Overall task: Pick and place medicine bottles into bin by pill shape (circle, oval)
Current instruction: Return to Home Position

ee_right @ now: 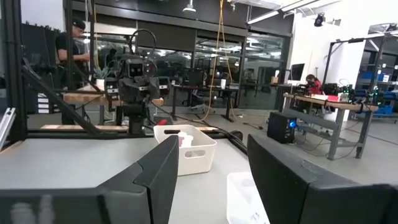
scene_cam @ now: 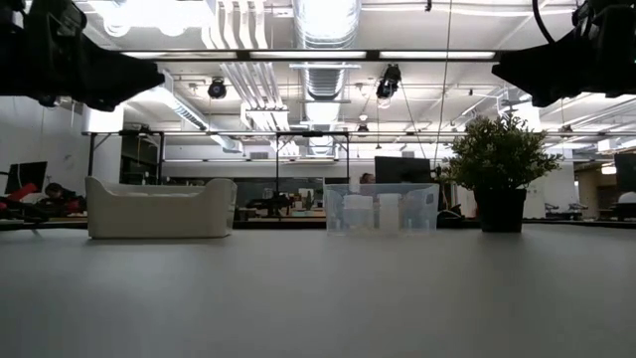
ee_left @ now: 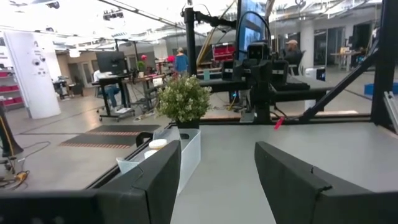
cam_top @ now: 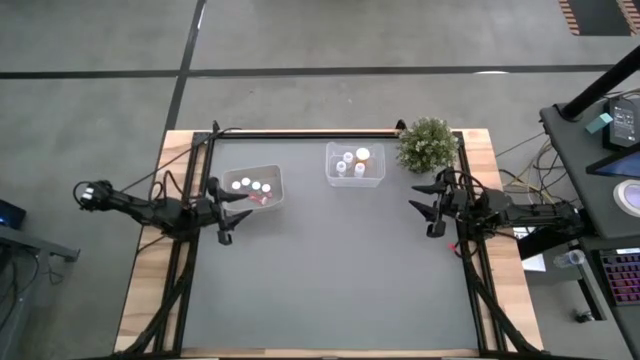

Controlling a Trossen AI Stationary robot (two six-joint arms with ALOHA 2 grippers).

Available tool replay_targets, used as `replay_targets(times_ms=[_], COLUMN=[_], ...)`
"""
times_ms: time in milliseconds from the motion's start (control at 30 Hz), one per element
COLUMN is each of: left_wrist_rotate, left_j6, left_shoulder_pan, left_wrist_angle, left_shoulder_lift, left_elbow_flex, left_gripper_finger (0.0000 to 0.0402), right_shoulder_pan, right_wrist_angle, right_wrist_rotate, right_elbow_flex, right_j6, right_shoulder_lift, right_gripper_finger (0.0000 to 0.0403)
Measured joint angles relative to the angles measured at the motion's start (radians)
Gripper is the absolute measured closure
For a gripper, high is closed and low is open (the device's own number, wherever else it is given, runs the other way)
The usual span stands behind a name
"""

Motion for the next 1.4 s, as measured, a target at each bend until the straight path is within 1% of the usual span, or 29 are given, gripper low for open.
replay_targets(times_ms=[567, 1400], left_wrist_rotate=[0.000, -0.001], left_j6=[0.000, -0.001], left_shoulder_pan=[0.000, 0.000], left_wrist_angle=[0.000, 0.000], left_shoulder_lift=[0.085, 0.173], left_elbow_flex=[-0.001, -0.002], left_gripper_finger=[0.0210, 0.0210], right_shoulder_pan=[0.000, 0.000], right_wrist_angle=[0.000, 0.000], right_wrist_rotate=[0.000, 0.001], right_elbow_flex=[0.000, 0.000], right_j6=[0.000, -0.001], right_shoulder_lift=[0.000, 0.000], right_gripper_finger=[0.0220, 0.0220])
